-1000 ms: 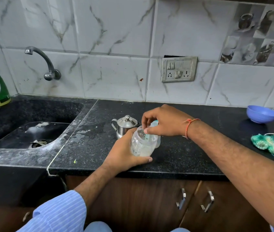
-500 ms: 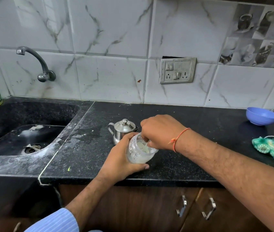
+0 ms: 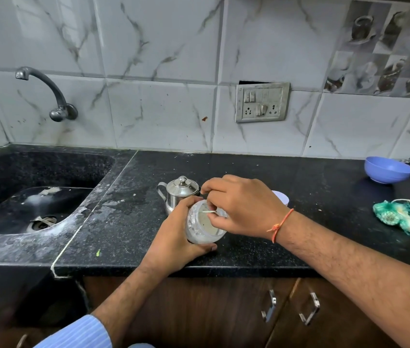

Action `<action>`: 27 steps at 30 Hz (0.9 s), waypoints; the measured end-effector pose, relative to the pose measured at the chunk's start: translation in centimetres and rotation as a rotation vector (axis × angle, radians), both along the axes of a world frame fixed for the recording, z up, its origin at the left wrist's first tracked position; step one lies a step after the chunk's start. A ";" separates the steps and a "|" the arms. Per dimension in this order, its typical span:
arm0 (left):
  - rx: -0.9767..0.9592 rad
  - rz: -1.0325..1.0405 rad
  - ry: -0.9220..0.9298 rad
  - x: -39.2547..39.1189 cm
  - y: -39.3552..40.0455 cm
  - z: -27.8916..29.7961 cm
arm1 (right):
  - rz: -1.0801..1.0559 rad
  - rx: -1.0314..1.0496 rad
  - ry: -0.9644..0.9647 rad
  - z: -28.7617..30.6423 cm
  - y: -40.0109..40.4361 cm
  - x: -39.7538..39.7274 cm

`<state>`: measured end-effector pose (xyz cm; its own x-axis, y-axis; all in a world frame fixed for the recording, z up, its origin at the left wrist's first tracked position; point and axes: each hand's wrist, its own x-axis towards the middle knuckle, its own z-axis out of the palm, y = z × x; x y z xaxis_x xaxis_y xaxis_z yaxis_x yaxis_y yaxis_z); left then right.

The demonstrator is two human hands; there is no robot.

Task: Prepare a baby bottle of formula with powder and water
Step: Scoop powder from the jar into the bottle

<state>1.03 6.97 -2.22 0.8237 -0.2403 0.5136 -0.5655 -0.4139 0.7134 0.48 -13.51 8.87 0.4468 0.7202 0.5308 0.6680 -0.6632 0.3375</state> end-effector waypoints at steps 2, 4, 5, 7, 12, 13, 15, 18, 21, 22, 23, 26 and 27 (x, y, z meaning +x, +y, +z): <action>0.001 -0.002 -0.005 -0.1 0.0 0.0 | 0.042 0.024 -0.034 -0.3 -0.2 0.0; 0.006 -0.005 -0.012 -0.1 0.0 0.1 | 0.093 0.012 -0.065 -0.5 -0.4 0.0; 0.008 -0.003 -0.013 -0.1 0.0 0.1 | 0.116 -0.013 -0.078 -0.5 -0.6 0.1; 0.012 -0.006 -0.014 -0.1 0.0 0.1 | 0.143 -0.076 -0.097 -0.5 -0.9 0.4; 0.029 -0.011 -0.009 0.1 -0.1 -0.1 | 0.126 -0.188 -0.082 -0.4 -0.6 0.4; 0.028 -0.009 -0.007 0.1 0.0 -0.2 | 0.106 -0.203 -0.074 -0.5 -0.6 0.3; 0.025 -0.009 -0.012 0.2 -0.1 -0.2 | 0.062 -0.213 -0.049 -0.4 -0.6 0.1; 0.015 -0.016 -0.020 0.3 0.0 -0.4 | 0.011 -0.169 0.011 -0.1 -0.7 -0.2; 0.026 -0.021 -0.026 0.4 0.0 -0.6 | -0.072 -0.136 0.085 0.0 -0.9 -0.4; 0.031 -0.024 -0.032 0.5 0.1 -0.6 | -0.099 -0.123 0.112 0.0 -0.9 -0.4; 0.034 -0.026 -0.035 0.5 0.1 -0.6 | -0.120 -0.112 0.139 0.0 -1.0 -0.6; 0.043 -0.029 -0.045 0.5 0.1 -0.6 | -0.157 -0.073 0.227 -0.1 -1.0 -1.0; 0.045 -0.029 -0.048 0.5 0.1 -0.6 | -0.168 -0.057 0.261 -0.1 -1.0 -1.1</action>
<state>1.53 7.04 -2.85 0.7908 -0.2874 0.5403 -0.6107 -0.4278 0.6663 -0.63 -14.53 8.79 0.6780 0.6499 0.3434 0.6198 -0.7566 0.2083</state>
